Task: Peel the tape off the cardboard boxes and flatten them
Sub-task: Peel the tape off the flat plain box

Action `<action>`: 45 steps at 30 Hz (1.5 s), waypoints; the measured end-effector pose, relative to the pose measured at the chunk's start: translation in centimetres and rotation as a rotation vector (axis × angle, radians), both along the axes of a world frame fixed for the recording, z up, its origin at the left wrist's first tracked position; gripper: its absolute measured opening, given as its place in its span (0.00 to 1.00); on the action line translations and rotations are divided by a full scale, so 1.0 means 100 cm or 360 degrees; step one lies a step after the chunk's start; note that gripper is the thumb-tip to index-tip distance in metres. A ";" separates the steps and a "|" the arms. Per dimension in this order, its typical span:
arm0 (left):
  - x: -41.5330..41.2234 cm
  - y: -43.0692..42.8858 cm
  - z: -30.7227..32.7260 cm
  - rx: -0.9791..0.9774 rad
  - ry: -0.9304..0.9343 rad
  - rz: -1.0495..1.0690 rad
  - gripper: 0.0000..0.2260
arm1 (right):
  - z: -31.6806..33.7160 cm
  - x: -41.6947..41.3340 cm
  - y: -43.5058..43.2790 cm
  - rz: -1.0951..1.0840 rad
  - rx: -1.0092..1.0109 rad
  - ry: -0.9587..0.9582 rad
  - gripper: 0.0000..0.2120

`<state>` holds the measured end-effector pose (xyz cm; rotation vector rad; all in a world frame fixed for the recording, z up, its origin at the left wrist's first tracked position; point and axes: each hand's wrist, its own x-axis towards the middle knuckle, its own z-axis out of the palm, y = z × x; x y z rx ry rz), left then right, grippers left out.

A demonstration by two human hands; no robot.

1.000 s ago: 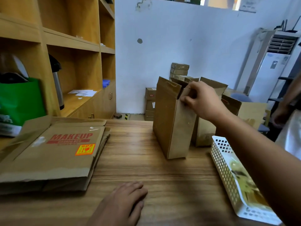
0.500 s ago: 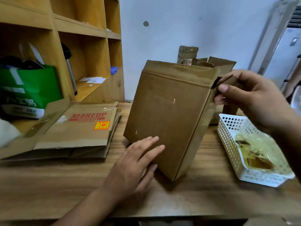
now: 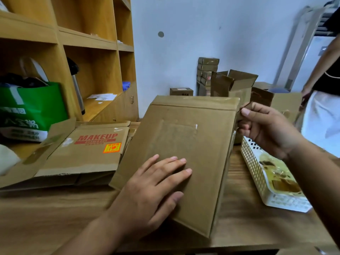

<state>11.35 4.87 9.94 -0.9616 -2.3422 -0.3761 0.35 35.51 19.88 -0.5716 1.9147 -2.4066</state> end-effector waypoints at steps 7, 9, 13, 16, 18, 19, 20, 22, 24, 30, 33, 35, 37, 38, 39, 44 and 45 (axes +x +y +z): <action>-0.017 -0.004 0.006 -0.0058 -0.0384 0.0036 0.24 | -0.047 -0.027 -0.006 -0.0272 -0.0062 -0.0389 0.04; -0.022 -0.002 0.007 -0.0098 -0.0510 0.0071 0.26 | -0.060 -0.034 -0.009 -0.0428 0.0023 -0.0464 0.06; -0.027 0.010 0.006 -0.0314 -0.0629 0.0172 0.35 | -0.084 -0.040 -0.018 -0.0641 0.0217 -0.0586 0.14; -0.028 0.018 0.010 -0.0402 -0.0738 0.0252 0.37 | -0.098 -0.039 -0.029 -0.0772 0.0372 -0.0598 0.24; -0.029 0.020 0.014 -0.0415 -0.0773 0.0278 0.36 | -0.102 -0.034 -0.038 -0.0788 0.0436 -0.0548 0.27; -0.030 0.021 0.014 -0.0409 -0.0783 0.0294 0.35 | -0.103 -0.031 -0.043 -0.0778 0.0443 -0.0535 0.27; -0.030 0.022 0.015 -0.0398 -0.0789 0.0313 0.35 | -0.103 -0.026 -0.048 -0.0761 0.0436 -0.0534 0.26; -0.032 0.025 0.014 -0.0373 -0.0793 0.0345 0.37 | -0.105 -0.014 -0.056 -0.0739 0.0425 -0.0547 0.22; -0.032 0.028 0.014 -0.0346 -0.0814 0.0374 0.38 | -0.109 -0.001 -0.064 -0.0724 0.0374 -0.0528 0.18; -0.036 0.032 0.014 -0.0272 -0.0876 0.0409 0.40 | -0.138 0.020 -0.064 -0.0654 0.0162 -0.0564 0.14; -0.038 0.034 0.019 -0.0256 -0.0917 0.0429 0.40 | -0.152 0.039 -0.065 -0.0527 0.0044 -0.0619 0.16; -0.039 0.034 0.024 -0.0275 -0.0931 0.0459 0.38 | -0.164 0.049 -0.064 -0.0518 0.0069 -0.0595 0.17; -0.041 0.035 0.029 -0.0313 -0.0926 0.0477 0.36 | -0.174 0.055 -0.062 -0.0542 0.0121 -0.0539 0.17; -0.042 0.035 0.031 -0.0328 -0.0920 0.0472 0.35 | -0.177 0.057 -0.061 -0.0543 0.0127 -0.0530 0.18; -0.045 0.036 0.032 -0.0335 -0.0918 0.0459 0.32 | -0.178 0.059 -0.060 -0.0537 0.0134 -0.0521 0.18; -0.064 0.031 0.030 -0.0226 -0.0911 0.0383 0.22 | -0.173 0.067 -0.056 -0.0519 0.0241 -0.0410 0.19; -0.067 0.029 0.029 -0.0166 -0.0938 0.0356 0.22 | -0.173 0.068 -0.055 -0.0537 0.0294 -0.0362 0.19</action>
